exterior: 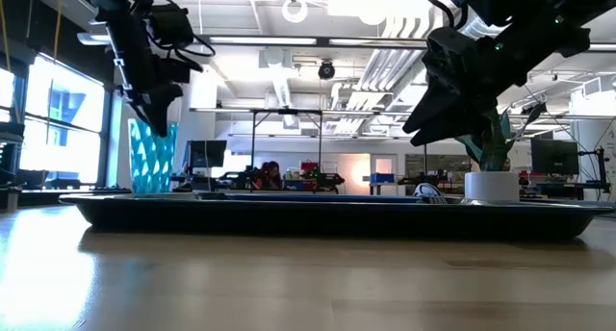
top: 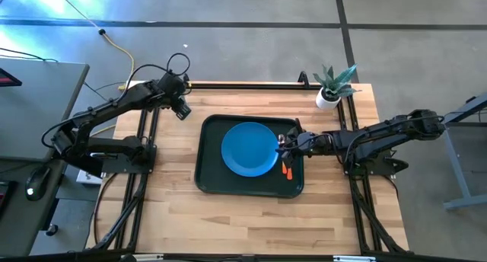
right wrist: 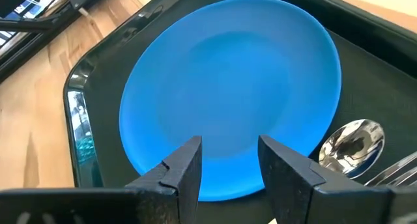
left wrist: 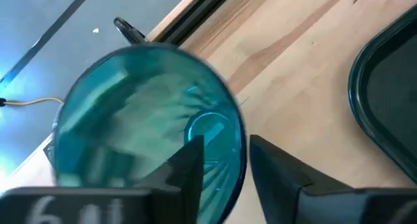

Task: Pick and place plate/cup/fork/spoon on tray
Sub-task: Put the blue cup on the serving tray to the top left of the blue plate

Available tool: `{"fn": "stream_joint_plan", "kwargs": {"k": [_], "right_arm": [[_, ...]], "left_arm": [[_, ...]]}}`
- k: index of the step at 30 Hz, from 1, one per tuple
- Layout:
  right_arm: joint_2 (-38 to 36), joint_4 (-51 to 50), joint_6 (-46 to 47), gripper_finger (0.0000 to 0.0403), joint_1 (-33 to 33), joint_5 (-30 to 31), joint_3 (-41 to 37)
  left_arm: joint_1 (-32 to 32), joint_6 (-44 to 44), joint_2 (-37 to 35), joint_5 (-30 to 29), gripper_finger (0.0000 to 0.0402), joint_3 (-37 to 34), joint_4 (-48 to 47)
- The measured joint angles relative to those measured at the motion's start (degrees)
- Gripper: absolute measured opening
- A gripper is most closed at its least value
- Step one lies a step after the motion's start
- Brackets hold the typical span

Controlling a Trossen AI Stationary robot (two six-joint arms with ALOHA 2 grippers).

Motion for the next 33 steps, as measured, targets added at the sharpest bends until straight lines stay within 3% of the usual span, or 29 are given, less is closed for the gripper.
{"fn": "stream_joint_plan", "kwargs": {"k": [9,14,18,21,23,28,33], "right_arm": [[0.0,-0.4,-0.1,0.0142,-0.4,-0.6,0.0],[0.0,-0.7,-0.1,0.0142,-0.4,-0.6,0.0],[0.0,-0.6,0.4,0.0142,-0.4,-0.5,0.0],[0.0,-0.6,0.5,0.0142,-0.4,-0.5,0.0],[0.0,-0.6,0.3,0.0142,-0.4,-0.1,0.0],[0.0,0.1,-2.5,0.0142,-2.3,4.6,0.0],[0.0,0.1,-1.5,0.0142,-3.7,2.9,0.0]], "left_arm": [[-0.1,0.1,1.1,0.3,0.0013,0.1,-1.2],[-0.2,0.1,1.1,1.3,0.0013,3.6,-3.9],[-1.7,0.7,1.1,7.9,0.0006,9.0,-7.8],[-5.4,2.8,1.0,18.5,0.0006,12.4,-9.2],[-10.1,4.5,1.2,20.6,0.0006,13.1,-6.3],[-22.0,7.5,5.5,19.6,0.0005,14.7,-2.1],[-27.9,6.9,12.0,12.3,0.0005,17.7,-4.3]]}}
